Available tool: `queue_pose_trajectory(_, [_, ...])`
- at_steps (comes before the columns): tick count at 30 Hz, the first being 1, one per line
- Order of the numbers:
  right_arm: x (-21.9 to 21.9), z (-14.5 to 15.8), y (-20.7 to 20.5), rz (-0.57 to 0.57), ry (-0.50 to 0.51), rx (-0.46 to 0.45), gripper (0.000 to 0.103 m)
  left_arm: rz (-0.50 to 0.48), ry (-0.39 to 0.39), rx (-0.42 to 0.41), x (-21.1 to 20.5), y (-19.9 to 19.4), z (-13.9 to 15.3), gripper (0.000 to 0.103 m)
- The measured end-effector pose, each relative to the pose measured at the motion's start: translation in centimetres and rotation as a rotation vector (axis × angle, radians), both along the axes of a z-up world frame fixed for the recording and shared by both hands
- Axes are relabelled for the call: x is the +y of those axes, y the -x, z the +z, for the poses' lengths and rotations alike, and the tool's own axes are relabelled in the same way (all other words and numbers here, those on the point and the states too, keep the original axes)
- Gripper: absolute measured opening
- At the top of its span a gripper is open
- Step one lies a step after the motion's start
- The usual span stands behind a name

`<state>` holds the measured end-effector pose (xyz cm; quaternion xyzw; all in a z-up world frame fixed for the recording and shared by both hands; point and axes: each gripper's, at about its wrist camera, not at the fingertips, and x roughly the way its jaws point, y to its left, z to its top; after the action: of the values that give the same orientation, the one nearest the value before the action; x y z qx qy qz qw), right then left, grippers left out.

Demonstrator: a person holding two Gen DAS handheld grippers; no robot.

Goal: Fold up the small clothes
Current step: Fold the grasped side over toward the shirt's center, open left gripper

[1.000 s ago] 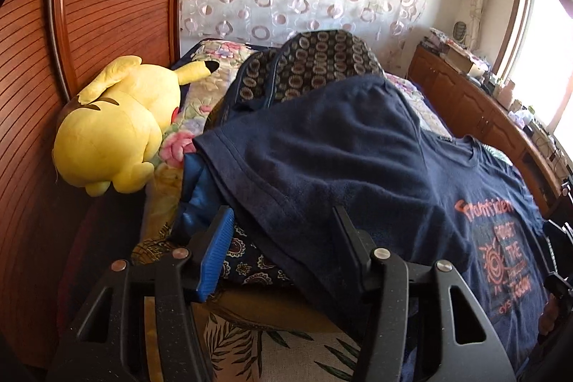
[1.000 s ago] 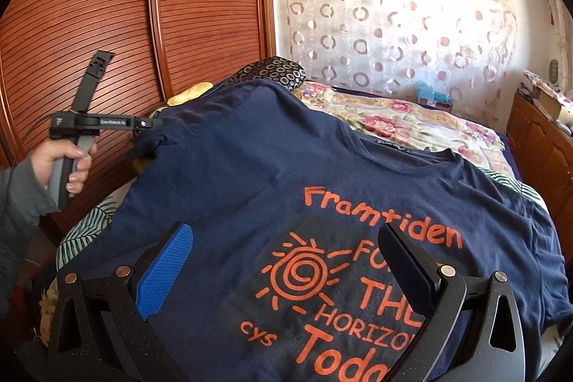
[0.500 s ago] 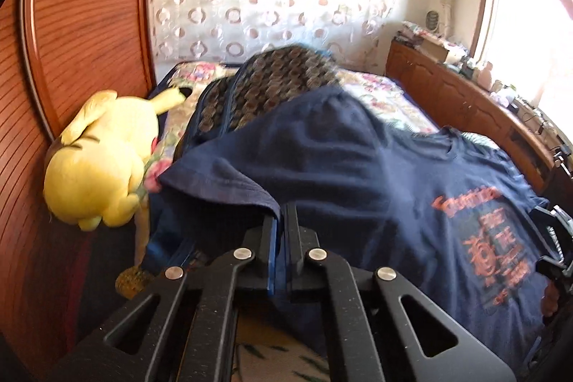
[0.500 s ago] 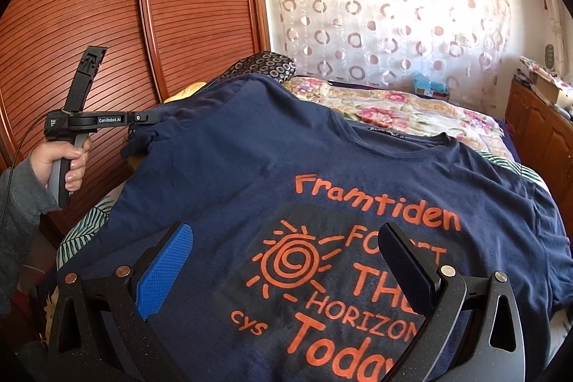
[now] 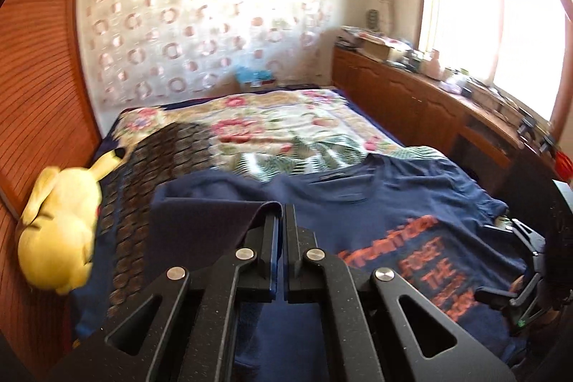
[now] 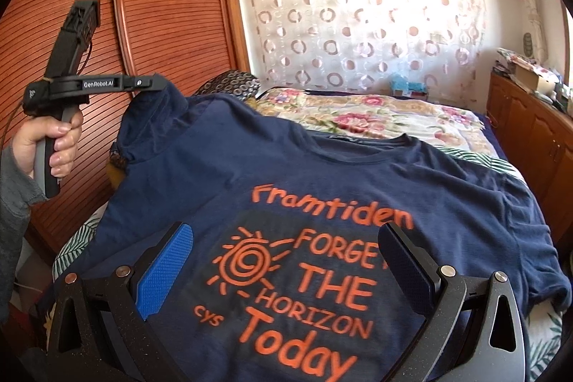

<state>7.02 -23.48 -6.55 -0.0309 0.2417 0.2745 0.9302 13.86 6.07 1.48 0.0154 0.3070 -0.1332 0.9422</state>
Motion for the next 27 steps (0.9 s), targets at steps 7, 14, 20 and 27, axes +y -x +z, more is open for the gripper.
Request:
queue_pose_trajectory(7, [0.3,-0.7,0.2,-0.028,-0.003,0.013,0.103,-0.058,-0.070,0.051,-4.7,-0.4,-1.5,0.022])
queue_pose_trajectory(14, [1.2,-0.7,0.0,-0.034,0.004,0.018,0.103,-0.066,-0.047,0.097,-3.5,1.4,-3.1,0.045])
queue_pose_trajectory(20, [2.7,-0.2,-1.6,0.017,0.027,0.028,0.102,0.001,-0.019,0.058,-0.5,3.5,-3.0,0.081])
queue_pose_trajectory(27, [5.6,-0.1,-4.9,0.095,0.053,0.074,0.091,0.085,0.010,0.004,2.2,5.8,-3.2,0.081])
